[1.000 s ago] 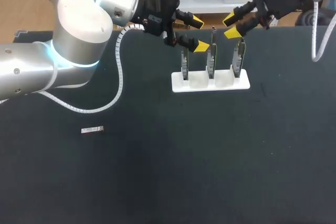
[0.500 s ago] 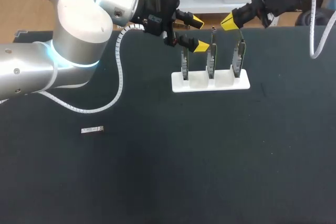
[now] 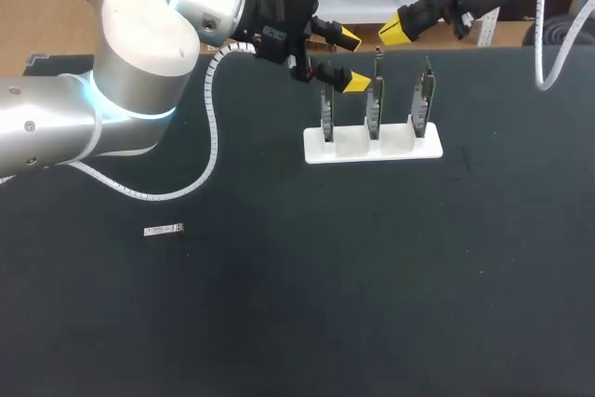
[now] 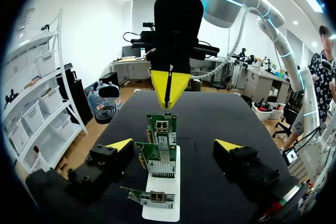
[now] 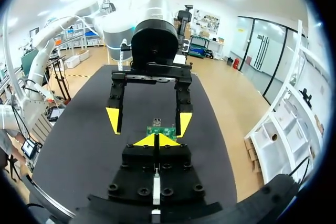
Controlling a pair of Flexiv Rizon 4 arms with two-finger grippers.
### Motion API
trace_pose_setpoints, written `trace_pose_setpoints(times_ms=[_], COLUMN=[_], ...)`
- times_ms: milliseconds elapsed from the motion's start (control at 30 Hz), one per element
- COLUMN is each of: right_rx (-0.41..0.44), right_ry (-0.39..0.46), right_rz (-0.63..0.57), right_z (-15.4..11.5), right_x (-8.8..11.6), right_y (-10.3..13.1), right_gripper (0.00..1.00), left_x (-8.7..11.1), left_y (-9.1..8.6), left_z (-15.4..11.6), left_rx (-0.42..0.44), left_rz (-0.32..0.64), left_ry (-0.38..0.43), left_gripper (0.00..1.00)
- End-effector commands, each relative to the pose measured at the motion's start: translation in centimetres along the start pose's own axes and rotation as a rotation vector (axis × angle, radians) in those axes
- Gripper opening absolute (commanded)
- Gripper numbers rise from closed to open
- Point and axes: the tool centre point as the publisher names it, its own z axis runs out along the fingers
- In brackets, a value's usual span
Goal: Pick up the optical module with the left hand, and insert it into the network port with the right hand.
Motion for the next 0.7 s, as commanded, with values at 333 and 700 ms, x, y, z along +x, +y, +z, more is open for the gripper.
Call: trace_pose_setpoints(times_ms=[333,700], right_rx=[-0.032,-0.038], right_ry=[-0.001,-0.003], right_rz=[0.016,0.042], right_z=[1.37,1.63], right_x=[-0.02,0.64], right_y=[-0.51,-0.18], right_gripper=[0.0,0.0], left_x=[-0.11,-0.11], left_y=[0.13,0.13], left_z=[0.06,0.06], left_rx=[0.002,0.002], left_rz=[-0.002,-0.002], left_ry=[0.006,0.006], left_gripper=[1.0,1.0])
